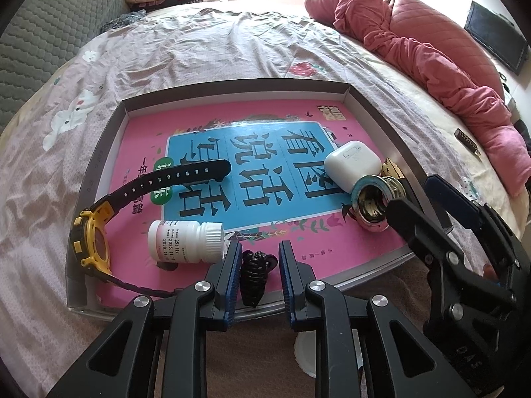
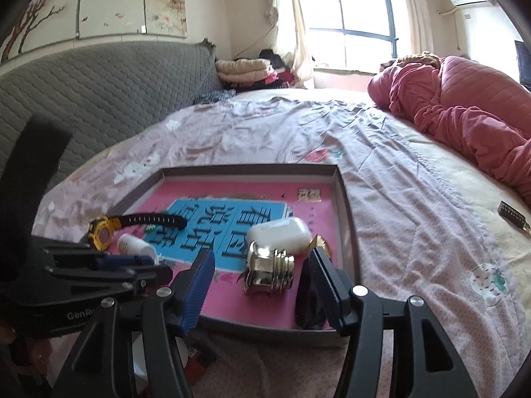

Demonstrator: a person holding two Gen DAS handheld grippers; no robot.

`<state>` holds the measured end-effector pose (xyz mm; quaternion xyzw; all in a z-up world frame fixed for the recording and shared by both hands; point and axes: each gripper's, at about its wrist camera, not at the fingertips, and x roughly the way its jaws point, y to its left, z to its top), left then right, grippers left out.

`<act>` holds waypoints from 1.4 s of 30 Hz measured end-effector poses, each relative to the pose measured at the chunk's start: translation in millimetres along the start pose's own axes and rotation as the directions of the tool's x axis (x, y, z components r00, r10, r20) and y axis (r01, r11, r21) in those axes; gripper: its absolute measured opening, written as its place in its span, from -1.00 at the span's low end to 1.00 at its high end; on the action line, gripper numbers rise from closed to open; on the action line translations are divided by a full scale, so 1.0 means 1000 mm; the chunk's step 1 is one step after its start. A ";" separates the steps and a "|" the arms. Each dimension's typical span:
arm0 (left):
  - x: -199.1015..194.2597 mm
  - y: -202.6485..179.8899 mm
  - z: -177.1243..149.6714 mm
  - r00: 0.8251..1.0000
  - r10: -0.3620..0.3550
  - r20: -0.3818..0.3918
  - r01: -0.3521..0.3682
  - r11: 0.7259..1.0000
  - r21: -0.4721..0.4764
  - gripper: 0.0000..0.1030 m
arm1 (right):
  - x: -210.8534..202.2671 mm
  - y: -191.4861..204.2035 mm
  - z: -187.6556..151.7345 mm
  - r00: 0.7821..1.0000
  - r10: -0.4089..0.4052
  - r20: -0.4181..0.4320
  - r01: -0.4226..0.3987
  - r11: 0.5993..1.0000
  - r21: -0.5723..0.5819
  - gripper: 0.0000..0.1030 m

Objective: Organize rigid objects
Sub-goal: 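Open both tools to release the hair clip and silver top in the box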

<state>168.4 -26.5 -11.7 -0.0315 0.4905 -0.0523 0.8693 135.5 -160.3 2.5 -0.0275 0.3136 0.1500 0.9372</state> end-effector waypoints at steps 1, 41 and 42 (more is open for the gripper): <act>0.000 -0.001 0.000 1.000 0.000 -0.001 0.000 1.000 0.002 -0.56 | 0.001 -0.001 0.000 1.000 -0.004 -0.003 0.004 1.000 0.005 0.14; -0.026 -0.003 -0.004 0.999 -0.015 0.049 0.016 1.000 -0.015 0.10 | -0.003 -0.030 -0.002 0.999 -0.027 0.042 0.020 0.989 0.144 0.16; -0.028 -0.003 -0.005 0.999 -0.015 0.051 0.016 1.000 -0.017 0.10 | -0.005 -0.030 -0.002 0.999 -0.023 0.049 0.016 0.989 0.144 0.16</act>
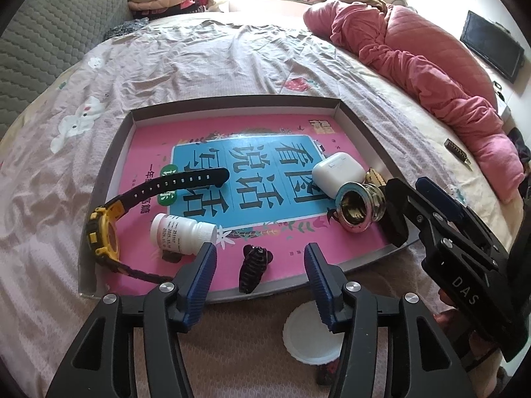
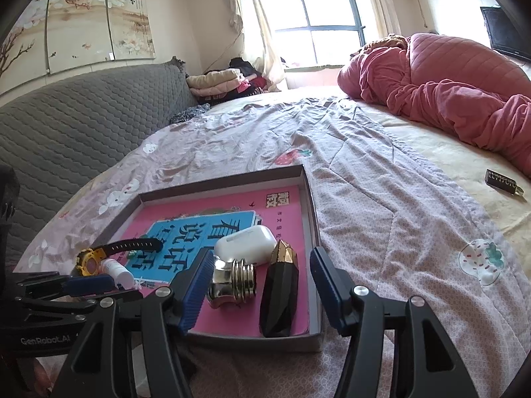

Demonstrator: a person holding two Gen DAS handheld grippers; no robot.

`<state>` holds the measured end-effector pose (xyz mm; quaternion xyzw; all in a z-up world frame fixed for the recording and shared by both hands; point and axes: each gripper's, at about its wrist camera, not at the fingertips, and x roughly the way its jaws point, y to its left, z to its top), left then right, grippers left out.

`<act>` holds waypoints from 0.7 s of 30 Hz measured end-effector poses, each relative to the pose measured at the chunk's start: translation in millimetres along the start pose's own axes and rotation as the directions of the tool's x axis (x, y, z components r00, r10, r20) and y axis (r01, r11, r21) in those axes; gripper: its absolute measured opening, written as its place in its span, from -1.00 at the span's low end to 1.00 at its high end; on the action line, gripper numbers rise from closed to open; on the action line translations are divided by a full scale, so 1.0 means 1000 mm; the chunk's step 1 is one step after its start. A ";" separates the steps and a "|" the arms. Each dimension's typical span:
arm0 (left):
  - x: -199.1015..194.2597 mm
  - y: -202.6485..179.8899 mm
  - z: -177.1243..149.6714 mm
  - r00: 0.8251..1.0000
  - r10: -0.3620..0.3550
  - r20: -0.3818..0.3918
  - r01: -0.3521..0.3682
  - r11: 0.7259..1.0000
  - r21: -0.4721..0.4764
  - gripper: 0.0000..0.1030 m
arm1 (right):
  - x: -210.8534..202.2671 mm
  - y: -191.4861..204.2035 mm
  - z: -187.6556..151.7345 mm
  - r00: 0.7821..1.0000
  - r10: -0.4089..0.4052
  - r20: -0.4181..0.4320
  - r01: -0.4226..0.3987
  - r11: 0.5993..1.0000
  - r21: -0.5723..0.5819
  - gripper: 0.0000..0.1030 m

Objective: Organize rigid objects
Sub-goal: 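Open both tools to release the hair clip and silver top in the box, then withdraw both tools toward the white bottle cap and red lighter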

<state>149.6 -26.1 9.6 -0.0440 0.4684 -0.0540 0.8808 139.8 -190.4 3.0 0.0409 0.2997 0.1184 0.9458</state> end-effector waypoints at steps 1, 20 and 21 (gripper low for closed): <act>-0.002 0.000 -0.001 1.000 0.002 0.002 -0.002 1.000 0.000 0.11 | -0.002 0.000 0.000 1.000 -0.002 0.010 0.002 1.000 -0.002 0.17; -0.043 -0.002 -0.015 0.999 0.004 0.044 -0.003 1.000 -0.014 0.33 | -0.051 0.010 -0.014 0.994 -0.064 0.084 0.064 0.998 0.003 0.32; -0.045 -0.003 -0.017 0.999 0.002 0.044 -0.002 1.000 -0.015 0.34 | -0.054 0.011 -0.015 0.994 -0.066 0.082 0.066 0.998 0.001 0.33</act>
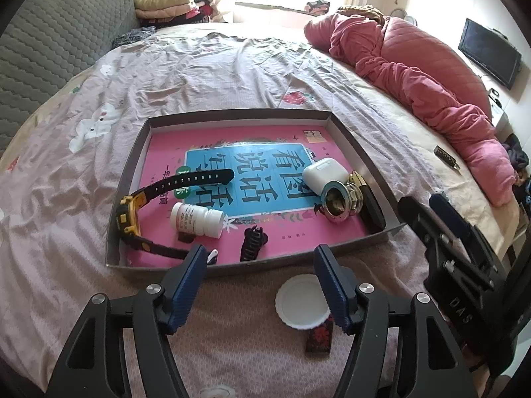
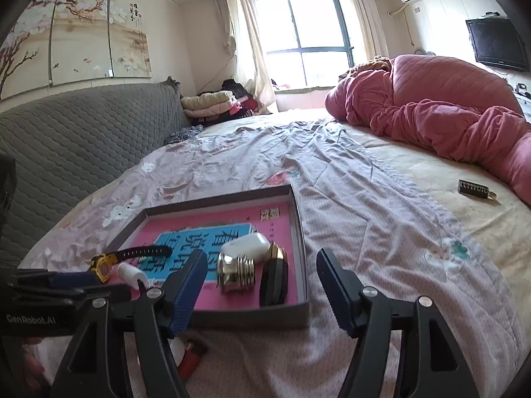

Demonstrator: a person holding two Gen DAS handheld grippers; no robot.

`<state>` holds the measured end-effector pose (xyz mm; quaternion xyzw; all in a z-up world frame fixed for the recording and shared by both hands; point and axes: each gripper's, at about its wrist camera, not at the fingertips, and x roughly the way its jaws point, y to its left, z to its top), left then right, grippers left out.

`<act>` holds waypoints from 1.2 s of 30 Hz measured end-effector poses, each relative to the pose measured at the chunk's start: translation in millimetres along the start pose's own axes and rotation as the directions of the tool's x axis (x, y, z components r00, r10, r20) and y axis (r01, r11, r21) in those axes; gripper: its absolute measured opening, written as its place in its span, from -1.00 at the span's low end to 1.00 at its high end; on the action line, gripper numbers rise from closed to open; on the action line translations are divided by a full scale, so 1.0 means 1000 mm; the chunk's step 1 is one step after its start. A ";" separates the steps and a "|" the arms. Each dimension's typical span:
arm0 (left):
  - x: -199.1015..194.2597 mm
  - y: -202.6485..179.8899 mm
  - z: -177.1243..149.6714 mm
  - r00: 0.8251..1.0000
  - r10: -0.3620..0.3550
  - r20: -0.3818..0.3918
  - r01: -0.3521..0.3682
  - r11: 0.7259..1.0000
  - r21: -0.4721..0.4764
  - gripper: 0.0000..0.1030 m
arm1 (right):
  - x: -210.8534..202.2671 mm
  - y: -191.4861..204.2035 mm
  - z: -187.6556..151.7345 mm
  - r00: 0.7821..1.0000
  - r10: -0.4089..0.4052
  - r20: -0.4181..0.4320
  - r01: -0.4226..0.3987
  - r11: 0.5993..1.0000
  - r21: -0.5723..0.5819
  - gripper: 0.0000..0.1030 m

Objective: Organize rigid objects
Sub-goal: 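Withdraw both tools toward the white bottle cap and red lighter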

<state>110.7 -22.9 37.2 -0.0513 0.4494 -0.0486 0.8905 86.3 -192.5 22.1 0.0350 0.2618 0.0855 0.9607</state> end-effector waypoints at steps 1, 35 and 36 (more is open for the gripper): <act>-0.002 0.000 -0.002 1.000 0.000 0.000 0.000 1.000 0.001 0.35 | -0.003 0.002 -0.001 1.000 -0.004 0.002 0.004 1.000 -0.002 0.33; -0.034 0.010 -0.043 0.999 -0.047 -0.013 0.047 0.998 -0.046 0.39 | -0.030 0.045 -0.045 0.984 0.003 -0.176 -0.019 0.996 -0.090 0.43; -0.034 0.009 -0.044 0.999 -0.047 -0.015 0.046 0.998 -0.044 0.39 | -0.030 0.046 -0.046 0.983 0.002 -0.183 -0.019 0.995 -0.093 0.43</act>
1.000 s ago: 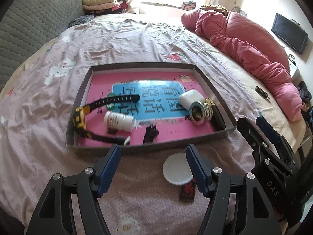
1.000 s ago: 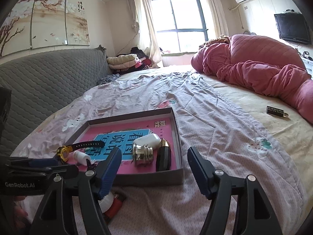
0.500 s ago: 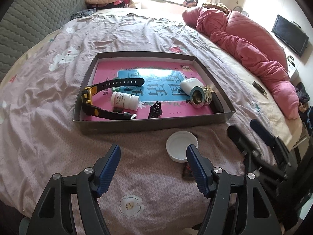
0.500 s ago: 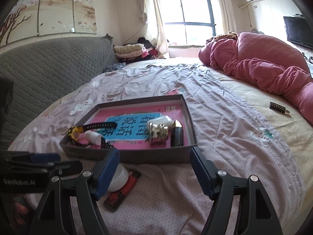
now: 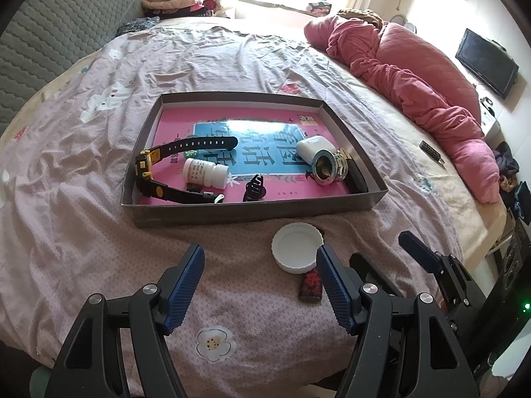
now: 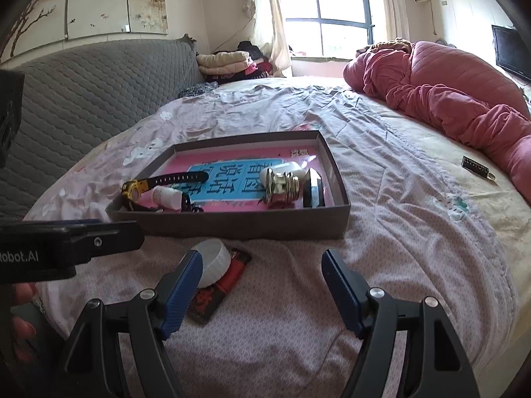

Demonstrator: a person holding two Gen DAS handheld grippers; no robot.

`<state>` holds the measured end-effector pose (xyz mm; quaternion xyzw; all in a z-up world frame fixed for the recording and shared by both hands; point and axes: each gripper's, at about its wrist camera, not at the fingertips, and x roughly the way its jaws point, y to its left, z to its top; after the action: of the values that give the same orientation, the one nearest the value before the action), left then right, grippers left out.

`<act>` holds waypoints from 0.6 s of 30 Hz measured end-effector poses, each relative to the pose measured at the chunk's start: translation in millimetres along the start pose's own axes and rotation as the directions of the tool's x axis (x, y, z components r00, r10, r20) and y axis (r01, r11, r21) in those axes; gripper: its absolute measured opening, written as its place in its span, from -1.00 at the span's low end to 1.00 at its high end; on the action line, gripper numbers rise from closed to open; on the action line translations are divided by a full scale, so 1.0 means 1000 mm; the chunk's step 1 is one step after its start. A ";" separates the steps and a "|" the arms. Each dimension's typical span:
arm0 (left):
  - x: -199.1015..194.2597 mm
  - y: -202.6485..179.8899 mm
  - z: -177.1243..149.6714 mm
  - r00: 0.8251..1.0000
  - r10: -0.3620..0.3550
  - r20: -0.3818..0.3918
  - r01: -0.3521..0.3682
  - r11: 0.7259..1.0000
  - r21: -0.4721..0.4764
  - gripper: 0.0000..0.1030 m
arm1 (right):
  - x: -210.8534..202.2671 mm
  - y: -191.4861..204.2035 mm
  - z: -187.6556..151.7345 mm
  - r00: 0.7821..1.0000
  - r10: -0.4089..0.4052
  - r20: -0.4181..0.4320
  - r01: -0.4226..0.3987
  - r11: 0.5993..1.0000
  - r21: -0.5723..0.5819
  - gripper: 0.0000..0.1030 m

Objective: Organize rigid objects
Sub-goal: 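Withdraw both tools toward the white bottle cap and red lighter, then grasp the red lighter with the right tool while the left tool approaches the white bottle cap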

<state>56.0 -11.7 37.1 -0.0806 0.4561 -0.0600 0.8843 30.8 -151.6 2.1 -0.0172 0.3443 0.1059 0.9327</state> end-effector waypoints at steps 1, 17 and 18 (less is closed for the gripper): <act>0.000 0.000 -0.001 1.000 -0.001 -0.002 0.001 1.000 0.000 0.39 | 0.000 0.001 -0.002 1.000 -0.001 -0.004 0.001 1.000 -0.003 0.43; 0.015 0.011 -0.017 0.999 0.004 -0.049 -0.005 1.000 -0.027 0.39 | 0.028 0.031 -0.017 0.994 0.021 -0.110 -0.028 0.998 -0.062 0.43; 0.016 0.011 -0.018 0.999 0.004 -0.053 -0.005 1.000 -0.029 0.39 | 0.033 0.031 -0.017 0.993 0.020 -0.117 -0.027 0.998 -0.059 0.43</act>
<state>50.9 -5.3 11.6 -0.0907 0.4802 -0.0535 0.8708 37.8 -116.7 -31.1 -0.0475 0.3951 0.1260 0.9087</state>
